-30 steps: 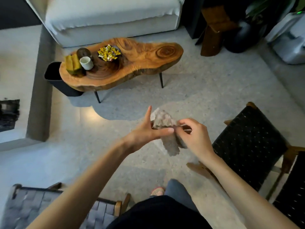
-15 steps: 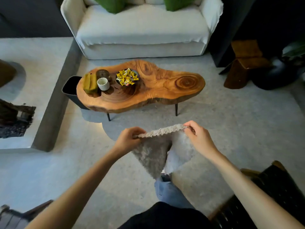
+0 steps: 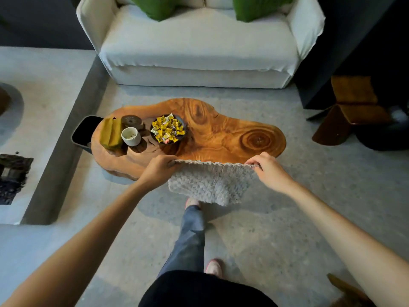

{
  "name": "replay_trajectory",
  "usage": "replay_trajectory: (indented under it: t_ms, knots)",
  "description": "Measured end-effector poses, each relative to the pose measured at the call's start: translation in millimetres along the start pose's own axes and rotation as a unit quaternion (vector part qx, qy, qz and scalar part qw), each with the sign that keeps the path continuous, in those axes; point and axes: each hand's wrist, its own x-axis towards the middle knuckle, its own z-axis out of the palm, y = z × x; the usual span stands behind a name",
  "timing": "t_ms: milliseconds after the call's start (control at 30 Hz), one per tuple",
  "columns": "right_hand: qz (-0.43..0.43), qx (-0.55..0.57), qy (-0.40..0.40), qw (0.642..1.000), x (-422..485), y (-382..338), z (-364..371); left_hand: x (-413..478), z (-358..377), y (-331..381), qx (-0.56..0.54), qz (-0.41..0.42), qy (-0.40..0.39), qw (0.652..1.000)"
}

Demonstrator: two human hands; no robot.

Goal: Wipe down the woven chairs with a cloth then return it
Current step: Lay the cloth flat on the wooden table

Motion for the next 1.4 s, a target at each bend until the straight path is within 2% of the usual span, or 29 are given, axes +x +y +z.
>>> replay_trajectory:
  t_ms: [133, 300, 533, 633, 1167, 1267, 1400]
  knots:
    - [0.047, -0.061, 0.021, 0.997, 71, 16, -11, 89, 2, -13, 0.031, -0.006, -0.061, 0.998]
    - [0.096, -0.115, 0.06, 0.987, 155, 31, -28, 192, 1, -33, 0.001, -0.021, -0.117, 0.993]
    - [0.137, -0.092, 0.137, 0.977, 234, 51, -45, 289, 8, -37, -0.017, -0.003, -0.1, 0.995]
    - [0.129, -0.09, 0.144, 0.977, 248, 65, -38, 308, 21, -45, -0.023, -0.001, -0.105, 0.994]
    - [0.149, -0.009, -0.092, 0.985, 273, 177, 122, 318, 164, -147, 0.029, -0.143, -0.226, 0.963]
    - [0.173, 0.025, -0.094, 0.98, 288, 193, 141, 328, 185, -168, 0.031, -0.179, -0.214, 0.96]
    - [0.213, 0.1, -0.056, 0.97, 322, 215, 160, 353, 208, -188, 0.022, -0.239, -0.166, 0.956]
